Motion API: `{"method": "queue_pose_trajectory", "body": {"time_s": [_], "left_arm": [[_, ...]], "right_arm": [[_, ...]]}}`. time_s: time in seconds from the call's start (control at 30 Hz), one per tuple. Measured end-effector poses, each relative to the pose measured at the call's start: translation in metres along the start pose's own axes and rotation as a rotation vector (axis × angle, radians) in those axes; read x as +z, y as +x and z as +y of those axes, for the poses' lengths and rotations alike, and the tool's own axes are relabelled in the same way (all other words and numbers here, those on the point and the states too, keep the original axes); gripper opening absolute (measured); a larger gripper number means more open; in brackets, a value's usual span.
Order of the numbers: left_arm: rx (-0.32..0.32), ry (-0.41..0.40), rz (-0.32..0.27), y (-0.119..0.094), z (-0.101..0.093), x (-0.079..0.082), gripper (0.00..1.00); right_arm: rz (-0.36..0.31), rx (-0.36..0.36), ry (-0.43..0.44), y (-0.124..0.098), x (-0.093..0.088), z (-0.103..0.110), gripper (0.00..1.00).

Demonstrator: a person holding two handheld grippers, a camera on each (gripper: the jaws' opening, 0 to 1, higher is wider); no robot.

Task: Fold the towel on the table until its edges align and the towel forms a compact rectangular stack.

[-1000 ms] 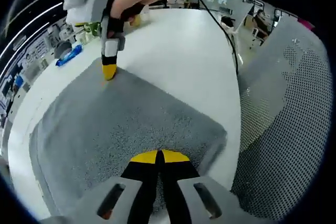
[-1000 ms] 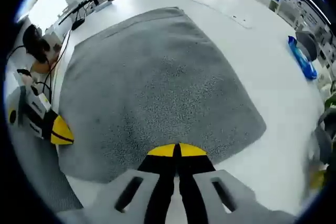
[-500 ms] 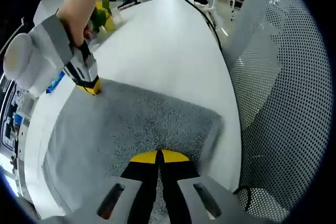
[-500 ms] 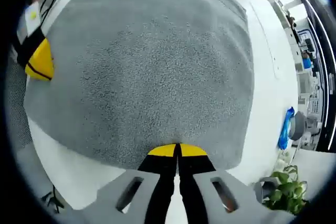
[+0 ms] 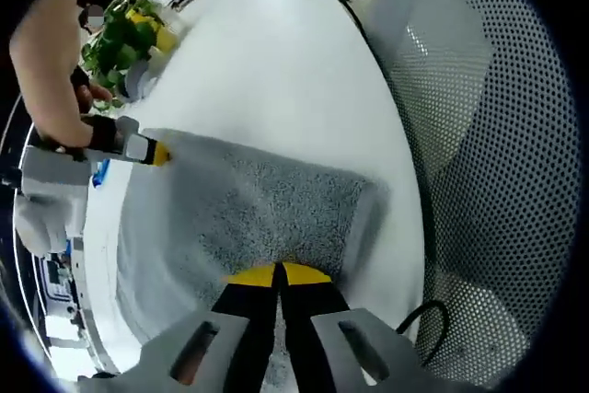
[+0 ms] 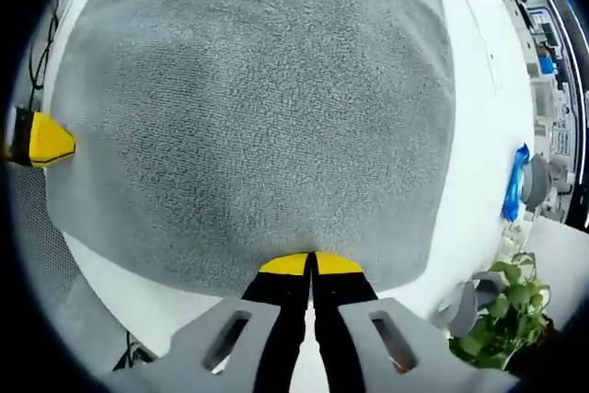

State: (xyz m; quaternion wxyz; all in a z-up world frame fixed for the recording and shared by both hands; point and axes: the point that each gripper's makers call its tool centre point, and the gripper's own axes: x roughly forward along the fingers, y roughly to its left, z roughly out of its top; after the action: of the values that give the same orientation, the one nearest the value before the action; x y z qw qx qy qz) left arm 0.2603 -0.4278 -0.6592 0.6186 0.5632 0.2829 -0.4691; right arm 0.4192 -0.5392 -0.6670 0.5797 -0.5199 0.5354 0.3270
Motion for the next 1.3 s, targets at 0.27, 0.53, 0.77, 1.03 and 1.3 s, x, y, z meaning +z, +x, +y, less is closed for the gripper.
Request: {"method": "queue_pose_trajectory", "body": {"time_s": [0.27, 0.53, 0.77, 1.03, 1.3], "left_arm": [[-0.079, -0.019, 0.129, -0.007, -0.007, -0.015, 0.01], [-0.085, -0.079, 0.133, -0.009, -0.008, -0.023, 0.01], [-0.093, -0.094, 0.166, -0.009, -0.008, -0.029, 0.01], [-0.106, -0.096, 0.21, -0.01, -0.008, -0.034, 0.01], [-0.092, -0.135, 0.179, -0.011, -0.008, -0.036, 0.01]], "right_arm": [[-0.015, 0.027, 0.067, 0.0, -0.018, 0.011, 0.0], [-0.023, 0.049, 0.121, -0.003, -0.027, 0.018, 0.0], [-0.035, 0.056, 0.147, -0.003, -0.03, 0.027, 0.0], [-0.049, 0.09, 0.21, -0.005, -0.035, 0.033, 0.0], [-0.069, 0.051, 0.191, -0.006, -0.035, 0.037, 0.0]]}}
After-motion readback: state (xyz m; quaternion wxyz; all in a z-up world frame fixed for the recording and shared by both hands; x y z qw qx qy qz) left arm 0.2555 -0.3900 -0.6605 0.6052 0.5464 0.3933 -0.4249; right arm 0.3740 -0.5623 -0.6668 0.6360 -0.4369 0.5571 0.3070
